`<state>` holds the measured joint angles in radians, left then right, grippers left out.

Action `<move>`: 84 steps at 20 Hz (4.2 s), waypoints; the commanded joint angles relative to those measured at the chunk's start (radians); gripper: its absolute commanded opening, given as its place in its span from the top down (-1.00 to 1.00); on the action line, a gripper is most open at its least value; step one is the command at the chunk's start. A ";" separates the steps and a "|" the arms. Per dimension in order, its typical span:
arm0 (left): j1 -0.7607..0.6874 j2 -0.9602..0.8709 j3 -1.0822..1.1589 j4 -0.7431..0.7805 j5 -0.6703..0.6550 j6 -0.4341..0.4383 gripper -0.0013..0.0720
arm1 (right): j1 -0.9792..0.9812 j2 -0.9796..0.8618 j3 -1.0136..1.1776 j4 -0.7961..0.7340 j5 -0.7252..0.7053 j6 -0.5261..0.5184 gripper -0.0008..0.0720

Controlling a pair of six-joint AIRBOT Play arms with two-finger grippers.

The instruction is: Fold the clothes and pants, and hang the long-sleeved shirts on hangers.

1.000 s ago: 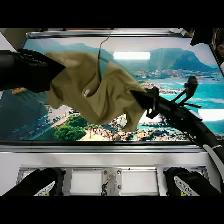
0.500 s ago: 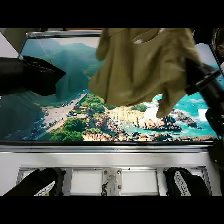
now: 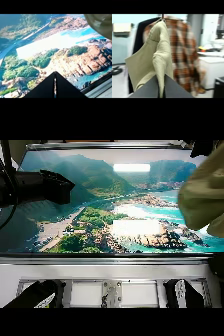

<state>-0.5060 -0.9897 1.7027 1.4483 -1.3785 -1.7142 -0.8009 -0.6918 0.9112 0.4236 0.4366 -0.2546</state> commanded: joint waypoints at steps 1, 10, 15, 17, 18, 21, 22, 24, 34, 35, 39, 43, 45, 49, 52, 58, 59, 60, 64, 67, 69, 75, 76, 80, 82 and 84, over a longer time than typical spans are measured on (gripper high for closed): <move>0.001 0.001 -0.003 0.001 0.021 0.017 0.94 | -0.089 -0.036 0.097 -0.023 -0.141 0.000 0.96; 0.001 0.001 -0.003 0.001 0.022 0.024 0.94 | -0.216 -0.247 0.464 -0.064 -0.308 0.000 0.96; 0.001 0.001 -0.003 0.001 0.021 0.024 0.94 | -0.247 -0.258 0.509 -0.064 -0.341 0.001 0.96; 0.001 0.001 -0.003 0.001 0.021 0.024 0.94 | -0.249 -0.258 0.509 -0.061 -0.351 0.001 0.96; 0.001 0.001 -0.003 0.000 0.020 0.024 0.94 | -0.251 -0.257 0.509 -0.061 -0.354 0.000 0.96; 0.001 0.001 -0.003 0.000 0.020 0.024 0.94 | -0.251 -0.255 0.510 -0.062 -0.379 0.000 0.96; 0.001 0.001 -0.003 0.000 0.020 0.024 0.94 | -0.251 -0.255 0.510 -0.061 -0.398 0.001 0.96; 0.001 0.001 -0.003 0.000 0.021 0.024 0.94 | -0.261 -0.260 0.510 -0.061 -0.411 0.001 0.96; 0.000 -0.032 -0.003 -0.005 0.020 0.024 0.94 | -0.396 -0.332 0.562 -0.061 -0.411 0.064 0.96; 0.001 -0.036 -0.003 -0.007 0.019 0.024 0.94 | -0.396 -0.341 0.562 -0.061 -0.410 0.065 0.96; 0.001 -0.051 -0.003 -0.008 0.021 0.024 0.94 | -0.395 -0.367 0.562 -0.061 -0.410 0.065 0.96; 0.001 -0.053 -0.003 -0.007 0.021 0.024 0.94 | -0.394 -0.370 0.542 -0.061 -0.402 0.065 0.95; 0.001 -0.053 -0.003 -0.007 0.022 0.024 0.94 | -0.394 -0.360 0.526 -0.061 -0.402 0.072 0.94; 0.001 -0.053 -0.003 -0.007 0.041 0.024 0.94 | -0.394 -0.352 0.525 -0.061 -0.364 0.072 0.91; 0.001 -0.053 -0.003 -0.007 0.045 0.024 0.94 | -0.394 -0.348 0.525 -0.061 -0.323 0.072 -0.20; 0.001 -0.053 -0.003 -0.006 0.045 0.025 0.94 | -0.394 -0.283 0.525 -0.061 -0.322 0.072 -0.21; 0.001 -0.053 -0.003 0.000 0.045 0.025 0.94 | -0.394 -0.269 0.525 -0.061 -0.312 0.072 -0.21; 0.001 -0.053 -0.003 0.001 0.045 0.025 0.94 | -0.394 -0.257 0.525 -0.061 -0.294 0.072 -0.21; 0.001 -0.053 -0.003 0.001 0.045 0.030 0.94 | -0.394 -0.211 0.525 -0.062 -0.105 0.082 -0.21; 0.001 -0.053 -0.003 0.000 0.046 0.042 0.94 | -0.394 -0.203 0.525 -0.066 0.210 0.209 -0.21; 0.001 -0.053 -0.003 0.000 0.047 0.042 0.94 | -0.393 -0.216 0.524 -0.100 0.474 0.350 0.07; 0.001 -0.055 -0.003 -0.002 0.047 0.041 0.94 | -0.080 -0.229 0.404 -0.435 0.790 0.488 0.15; 0.001 -0.055 -0.003 -0.002 0.047 0.041 0.94 | -0.006 -0.233 0.382 -0.494 0.828 0.528 0.15; 0.001 -0.055 -0.003 -0.002 0.046 0.041 0.94 | 0.355 -0.231 0.260 -0.690 0.880 0.630 0.15; 0.001 -0.055 -0.003 -0.003 0.046 0.041 0.94 | 0.548 -0.232 0.199 -0.752 0.870 0.630 0.15; 0.001 -0.055 -0.003 -0.003 0.046 0.041 0.94 | 0.714 -0.234 0.150 -0.800 0.842 0.630 0.15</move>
<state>-0.5060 -1.0443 1.6997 1.4464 -1.3319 -1.6737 -0.3237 -0.9249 1.1351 -0.2604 1.2804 0.3492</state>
